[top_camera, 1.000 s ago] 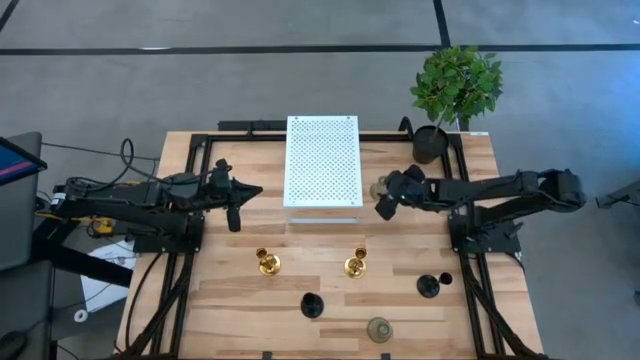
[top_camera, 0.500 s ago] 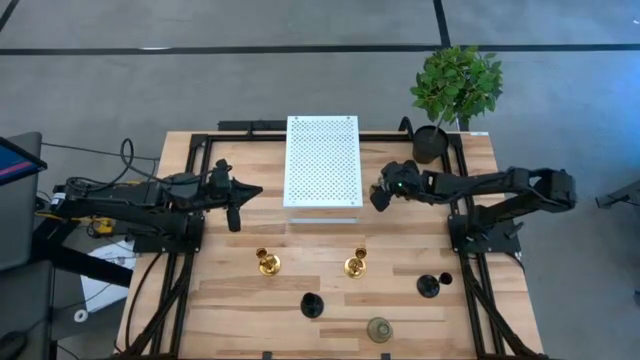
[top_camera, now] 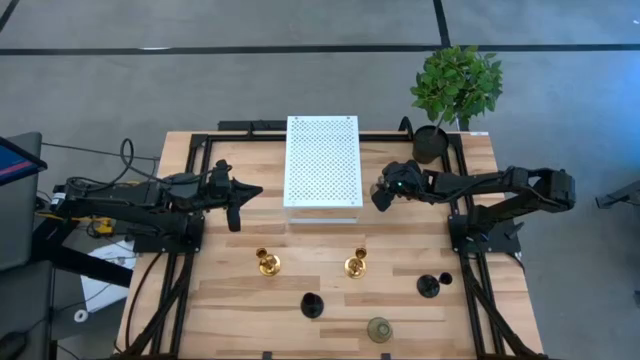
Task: Pick & Place candle stick holders
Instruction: Put the top green candle holder on the shelf
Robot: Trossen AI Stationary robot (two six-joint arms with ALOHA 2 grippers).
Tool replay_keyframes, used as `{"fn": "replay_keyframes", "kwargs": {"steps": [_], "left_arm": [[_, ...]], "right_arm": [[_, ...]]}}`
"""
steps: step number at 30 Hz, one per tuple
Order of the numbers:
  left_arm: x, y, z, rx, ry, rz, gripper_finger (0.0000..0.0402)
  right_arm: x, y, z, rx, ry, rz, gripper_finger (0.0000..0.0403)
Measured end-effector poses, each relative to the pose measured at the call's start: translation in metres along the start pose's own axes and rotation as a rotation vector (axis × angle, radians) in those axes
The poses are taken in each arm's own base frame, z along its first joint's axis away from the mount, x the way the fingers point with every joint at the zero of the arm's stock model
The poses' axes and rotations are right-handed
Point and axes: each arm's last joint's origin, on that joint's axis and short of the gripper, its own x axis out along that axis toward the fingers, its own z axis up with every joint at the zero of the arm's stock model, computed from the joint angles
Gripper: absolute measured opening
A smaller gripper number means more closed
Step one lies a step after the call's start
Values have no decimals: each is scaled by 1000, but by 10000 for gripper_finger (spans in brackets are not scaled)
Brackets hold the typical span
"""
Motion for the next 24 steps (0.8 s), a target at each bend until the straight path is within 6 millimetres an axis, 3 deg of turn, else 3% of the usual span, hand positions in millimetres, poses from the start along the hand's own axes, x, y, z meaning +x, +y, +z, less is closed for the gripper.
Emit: {"fn": "replay_keyframes", "kwargs": {"steps": [11, 24], "left_arm": [[0, 0, 0, 0, 0, 0, 5], [0, 0, 0, 0, 0, 0, 5]], "right_arm": [[-12, 4, 9, -52, 64, 28, 139], [-96, -8, 81, -108, -13, 31, 139]]}}
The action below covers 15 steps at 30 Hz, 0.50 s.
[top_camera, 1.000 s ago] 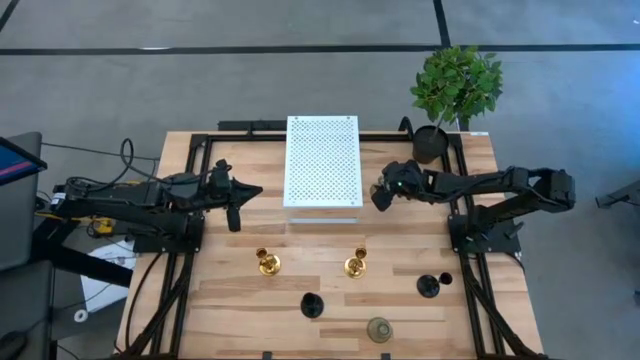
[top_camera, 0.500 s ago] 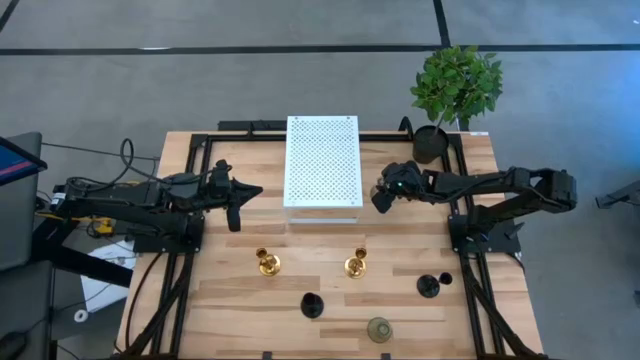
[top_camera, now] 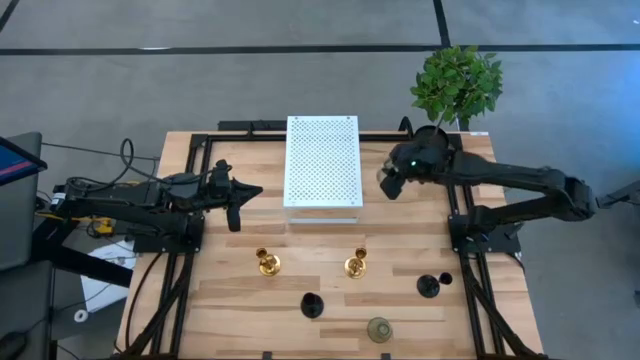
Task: Pick & Place candle stick holders
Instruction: Put the top green candle holder on the shelf
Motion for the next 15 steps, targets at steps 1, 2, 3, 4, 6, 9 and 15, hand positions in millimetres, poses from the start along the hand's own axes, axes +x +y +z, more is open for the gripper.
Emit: {"fn": "replay_keyframes", "kwargs": {"steps": [1, 2, 3, 4, 6, 9, 15], "left_arm": [[0, 0, 0, 0, 0, 0, 5], [0, 0, 0, 0, 0, 0, 5], [0, 0, 0, 0, 0, 0, 5], [0, 0, 0, 0, 0, 0, 5], [0, 0, 0, 0, 0, 0, 5], [0, 0, 0, 0, 0, 0, 5], [0, 0, 0, -23, 0, 0, 5]], "right_arm": [[-8, -2, 4, 1, -1, -1, 139], [-15, -4, 9, 3, -7, -1, 139], [-21, -5, 14, 1, -14, -4, 139], [-27, -7, 20, -1, -23, -4, 139], [-38, -8, 32, -1, -44, 0, 139], [-47, -7, 53, -10, -85, 7, 139], [-47, -1, 82, -41, -110, 14, 139]]}}
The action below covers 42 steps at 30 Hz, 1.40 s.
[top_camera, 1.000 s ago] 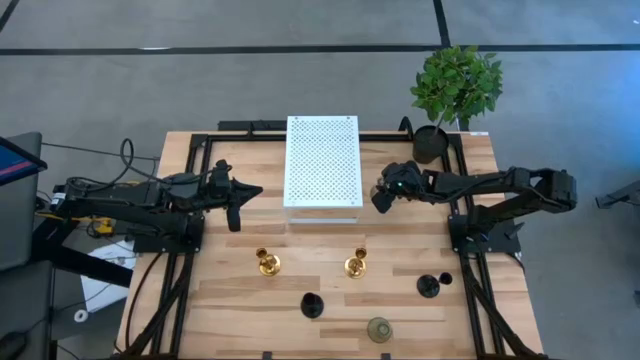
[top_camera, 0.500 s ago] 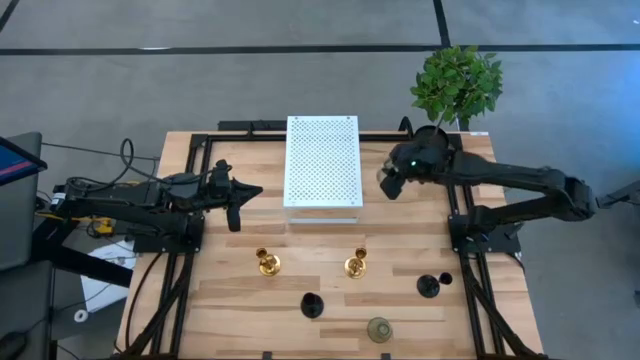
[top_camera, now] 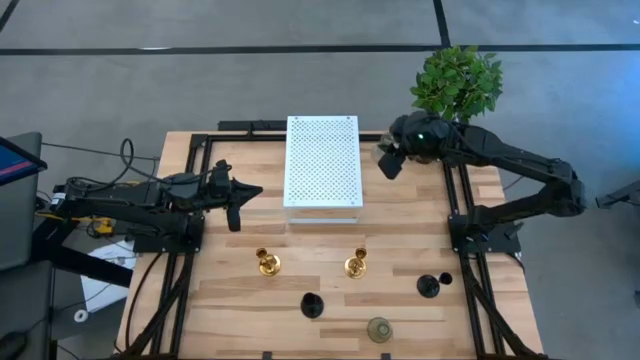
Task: Pick & Place candle stick holders
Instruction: Put the top green candle holder on the shelf
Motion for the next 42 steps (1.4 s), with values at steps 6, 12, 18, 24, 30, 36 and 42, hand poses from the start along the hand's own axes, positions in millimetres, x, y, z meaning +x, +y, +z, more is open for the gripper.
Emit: {"fn": "replay_keyframes", "kwargs": {"steps": [6, 12, 18, 24, 30, 36, 42], "left_arm": [[0, 0, 0, 0, 0, 0, 5], [0, 0, 0, 0, 0, 0, 5], [0, 0, 0, 0, 0, 0, 5], [0, 0, 0, -1, -1, 0, 5], [0, 0, 0, 0, 0, 0, 5], [0, 0, 0, 0, 0, 0, 5], [0, 0, 0, 0, 0, 0, 5]], "right_arm": [[24, 11, 21, -55, 17, 29, 139], [59, 19, 38, -104, -5, 74, 139], [93, 8, 48, -62, -20, 89, 139], [114, -5, 49, -29, -21, 95, 139], [129, -4, 46, -18, -2, 119, 139], [130, -7, 50, -21, -40, 101, 139], [132, -22, 49, 8, -30, 61, 139]]}}
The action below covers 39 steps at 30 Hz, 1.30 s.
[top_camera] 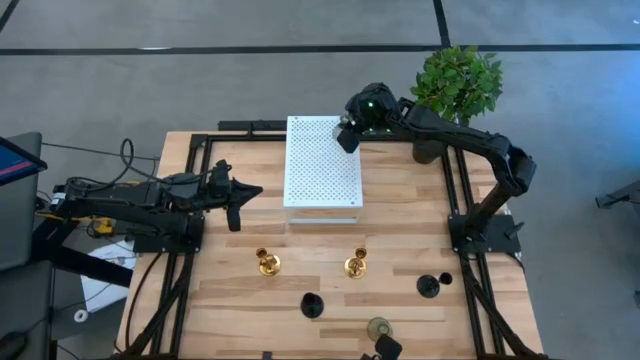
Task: Pick & Place candle stick holders
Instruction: Put the top green candle holder on the shelf
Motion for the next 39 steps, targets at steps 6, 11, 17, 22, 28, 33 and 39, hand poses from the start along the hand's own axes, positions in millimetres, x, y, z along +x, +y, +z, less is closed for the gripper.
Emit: {"fn": "replay_keyframes", "kwargs": {"steps": [6, 11, 17, 22, 28, 33, 39], "left_arm": [[0, 0, 0, 0, 0, 0, 5], [0, 0, 0, 0, 0, 0, 5], [0, 0, 0, 0, 0, 0, 5], [0, 0, 0, 0, 0, 0, 5], [0, 0, 0, 0, 0, 0, 5], [0, 0, 0, 1, 1, 0, 5], [0, 0, 0, 1, 1, 0, 5]], "right_arm": [[0, -6, 1, 11, -15, -16, 139], [1, -8, 1, 26, -15, 3, 139], [1, -8, 2, 76, -18, 9, 139], [0, -4, 2, 73, -19, 32, 139], [10, -4, 1, 98, -21, 2, 139], [32, -1, -9, 94, 41, -1, 134], [36, -2, -8, 70, 20, -28, 125]]}}
